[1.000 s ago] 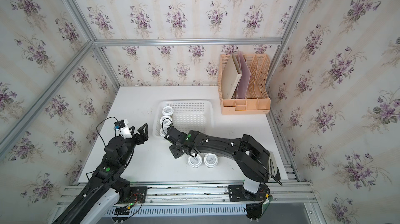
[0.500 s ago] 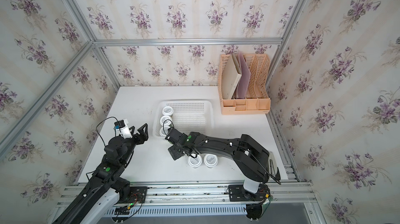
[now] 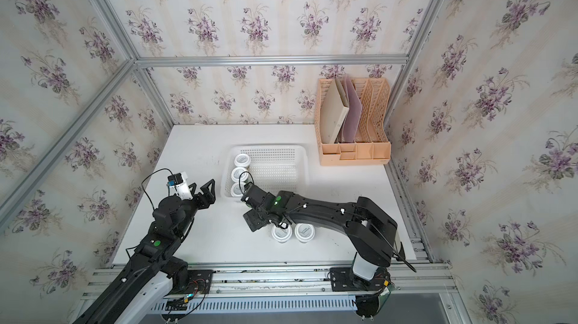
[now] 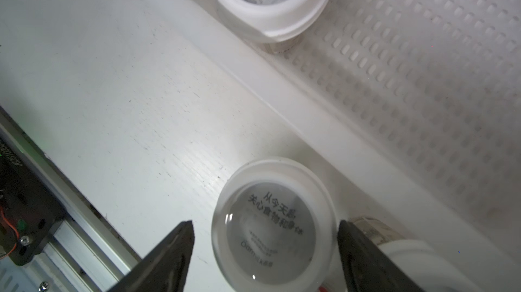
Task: Put the yogurt in the basket
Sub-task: Adjust the yogurt at the center of the board.
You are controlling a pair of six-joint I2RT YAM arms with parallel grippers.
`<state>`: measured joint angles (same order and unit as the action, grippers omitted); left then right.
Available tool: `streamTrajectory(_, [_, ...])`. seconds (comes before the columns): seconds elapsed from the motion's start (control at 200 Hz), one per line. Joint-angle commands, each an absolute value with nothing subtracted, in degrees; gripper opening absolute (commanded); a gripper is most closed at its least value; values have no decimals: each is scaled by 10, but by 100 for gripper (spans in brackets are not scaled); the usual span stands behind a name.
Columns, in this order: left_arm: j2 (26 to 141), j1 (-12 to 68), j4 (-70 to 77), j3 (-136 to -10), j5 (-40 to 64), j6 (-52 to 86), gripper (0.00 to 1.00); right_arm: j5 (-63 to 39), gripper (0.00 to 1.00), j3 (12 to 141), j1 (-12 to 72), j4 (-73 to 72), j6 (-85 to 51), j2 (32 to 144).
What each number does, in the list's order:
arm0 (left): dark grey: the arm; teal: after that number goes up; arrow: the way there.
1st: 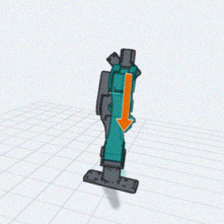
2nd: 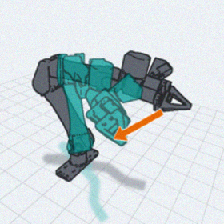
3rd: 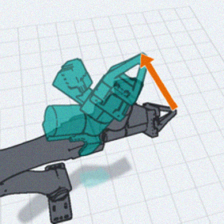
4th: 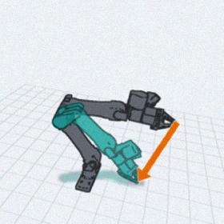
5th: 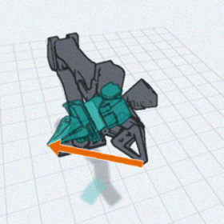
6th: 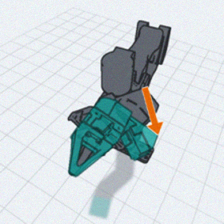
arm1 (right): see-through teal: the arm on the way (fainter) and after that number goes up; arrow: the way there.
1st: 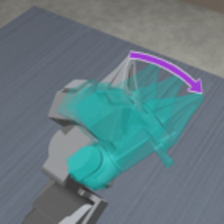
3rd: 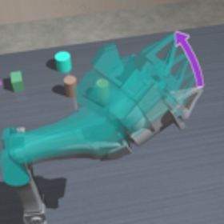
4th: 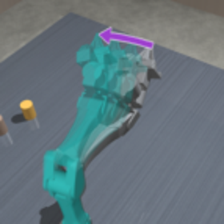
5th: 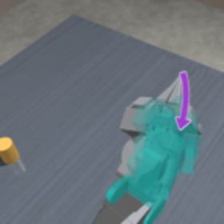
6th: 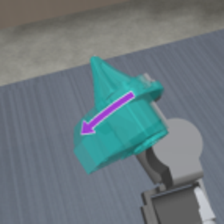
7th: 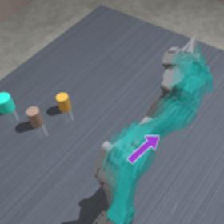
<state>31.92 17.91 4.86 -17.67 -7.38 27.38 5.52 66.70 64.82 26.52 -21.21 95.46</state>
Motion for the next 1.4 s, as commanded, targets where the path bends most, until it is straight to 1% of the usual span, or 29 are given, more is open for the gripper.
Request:
streamTrajectory(0.0, [321, 178, 62, -184, -67, 271, 84, 62, 85, 666, 649, 259, -218, 939])
streamTrajectory(0.08, [326, 178, 60, -187, -64, 269, 84, 67, 82, 667, 649, 265, -219, 925])
streamTrajectory(0.225, [339, 178, 51, -198, -53, 266, 84, 80, 74, 667, 649, 281, -221, 903])
streamTrajectory(0.315, [352, 178, 42, -209, -42, 262, 84, 79, 66, 668, 648, 288, -220, 893])
streamTrajectory(0.415, [367, 178, 44, -215, -32, 261, 84, 76, 48, 665, 649, 293, -218, 886])
streamTrajectory(0.515, [376, 178, 47, -217, -27, 262, 84, 75, 32, 658, 649, 295, -217, 885])
streamTrajectory(0.574, [381, 179, 48, -220, -21, 261, 84, 71, 26, 655, 649, 294, -217, 888])
streamTrajectory(0.659, [391, 179, 43, -229, -6, 249, 84, 65, 19, 647, 651, 289, -218, 893])
streamTrajectory(0.784, [409, 179, 0, -262, 21, 242, 83, 69, 16, 635, 656, 280, -220, 894])
streamTrajectory(0.854, [417, 180, -49, -291, 52, 231, 80, 82, 16, 622, 660, 267, -223, 882])
streamTrajectory(0.994, [440, 189, -170, -351, 141, 193, 79, 98, 22, 583, 660, 228, -229, 831])
streamTrajectory(1.104, [451, 215, -241, -372, 180, 182, 78, 107, 24, 560, 660, 209, -227, 804])
streamTrajectory(1.184, [444, 267, -258, -357, 182, 189, 76, 108, 24, 553, 660, 208, -222, 802])
streamTrajectory(1.314, [440, 381, -254, -326, 114, 209, 74, 117, 22, 538, 659, 198, -218, 803])
streamTrajectory(1.399, [461, 420, -247, -326, 89, 218, 73, 117, 20, 525, 659, 181, -218, 798])
